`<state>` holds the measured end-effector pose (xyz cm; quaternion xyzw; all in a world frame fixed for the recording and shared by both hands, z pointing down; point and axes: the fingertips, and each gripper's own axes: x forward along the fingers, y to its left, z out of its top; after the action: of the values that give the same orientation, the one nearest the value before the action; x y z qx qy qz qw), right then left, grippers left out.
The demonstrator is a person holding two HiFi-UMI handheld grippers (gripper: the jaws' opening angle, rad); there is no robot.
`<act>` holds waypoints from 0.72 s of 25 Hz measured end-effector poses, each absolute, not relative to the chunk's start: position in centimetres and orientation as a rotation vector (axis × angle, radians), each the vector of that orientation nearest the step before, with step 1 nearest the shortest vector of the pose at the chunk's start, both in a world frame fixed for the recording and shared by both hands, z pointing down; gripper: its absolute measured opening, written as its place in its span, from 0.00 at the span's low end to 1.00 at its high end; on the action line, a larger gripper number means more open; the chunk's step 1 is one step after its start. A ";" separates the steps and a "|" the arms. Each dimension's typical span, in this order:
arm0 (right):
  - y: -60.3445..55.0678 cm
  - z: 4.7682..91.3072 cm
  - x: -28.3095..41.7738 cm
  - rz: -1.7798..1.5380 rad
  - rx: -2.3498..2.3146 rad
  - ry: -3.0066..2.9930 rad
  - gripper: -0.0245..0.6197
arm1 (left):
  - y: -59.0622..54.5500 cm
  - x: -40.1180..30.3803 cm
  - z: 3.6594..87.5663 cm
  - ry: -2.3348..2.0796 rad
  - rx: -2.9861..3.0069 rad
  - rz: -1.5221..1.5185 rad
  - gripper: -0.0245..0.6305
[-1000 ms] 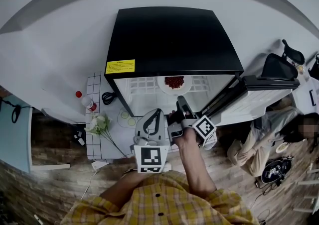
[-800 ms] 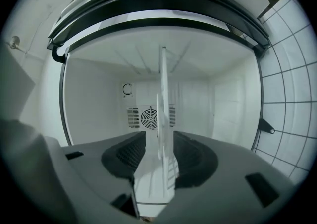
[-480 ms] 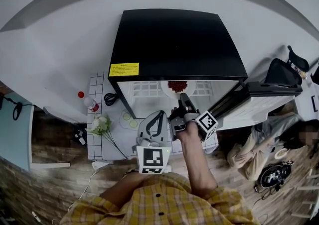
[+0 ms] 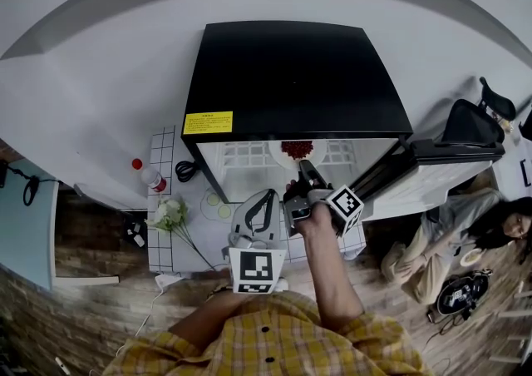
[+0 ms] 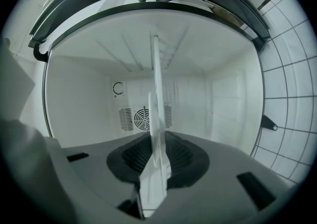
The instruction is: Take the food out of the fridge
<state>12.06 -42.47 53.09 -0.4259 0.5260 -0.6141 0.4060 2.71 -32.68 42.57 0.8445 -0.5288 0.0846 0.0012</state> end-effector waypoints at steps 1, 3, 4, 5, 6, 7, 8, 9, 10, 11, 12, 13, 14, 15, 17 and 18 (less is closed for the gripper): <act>-42.5 53.0 12.0 -1.550 -1.074 1.333 0.15 | -32.6 2.7 42.6 -1.655 2.651 0.267 0.05; -42.4 52.9 12.0 -1.553 -1.072 1.333 0.15 | -32.4 2.7 42.7 -1.648 2.654 0.271 0.05; -42.3 52.9 12.0 -1.559 -1.078 1.328 0.15 | -32.3 2.7 42.8 -1.646 2.657 0.273 0.05; -42.2 53.0 12.0 -1.564 -1.086 1.324 0.14 | -32.2 2.6 42.7 -1.646 2.659 0.272 0.05; -42.0 53.0 12.1 -1.564 -1.091 1.323 0.14 | -32.2 2.6 42.7 -1.647 2.659 0.269 0.05; -41.9 52.9 12.1 -1.562 -1.092 1.324 0.14 | -32.1 2.5 42.6 -1.648 2.658 0.264 0.05; -41.7 52.7 12.1 -1.558 -1.088 1.324 0.12 | -32.1 2.4 42.6 -1.649 2.656 0.257 0.05; -41.5 52.4 12.1 -1.556 -1.081 1.321 0.07 | -32.1 2.3 42.5 -1.648 2.653 0.249 0.05; -41.2 52.3 12.1 -1.557 -1.076 1.318 0.07 | -32.0 2.2 42.5 -1.646 2.652 0.242 0.05; -41.0 52.2 12.1 -1.559 -1.073 1.317 0.07 | -32.0 2.2 42.5 -1.644 2.653 0.238 0.05; -40.7 52.3 12.1 -1.560 -1.072 1.319 0.07 | -31.9 2.2 42.4 -1.640 2.655 0.235 0.05; -40.5 52.3 12.1 -1.559 -1.073 1.322 0.07 | -31.8 2.2 42.4 -1.636 2.657 0.231 0.05; -40.3 52.4 12.2 -1.556 -1.074 1.326 0.07 | -31.7 2.2 42.3 -1.633 2.660 0.227 0.05; -40.0 52.4 12.2 -1.554 -1.074 1.328 0.07 | -31.5 2.3 42.3 -1.630 2.662 0.223 0.05; -39.5 52.2 12.1 -1.552 -1.070 1.338 0.07 | -31.3 2.3 42.2 -1.626 2.664 0.217 0.05; -39.3 52.1 12.0 -1.553 -1.065 1.344 0.07 | -31.2 2.3 42.2 -1.624 2.665 0.214 0.05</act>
<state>12.02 -39.27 52.10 -0.4214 0.5318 -0.6145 0.4026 2.34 -31.18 42.20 0.8520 -0.5191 0.0685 0.0068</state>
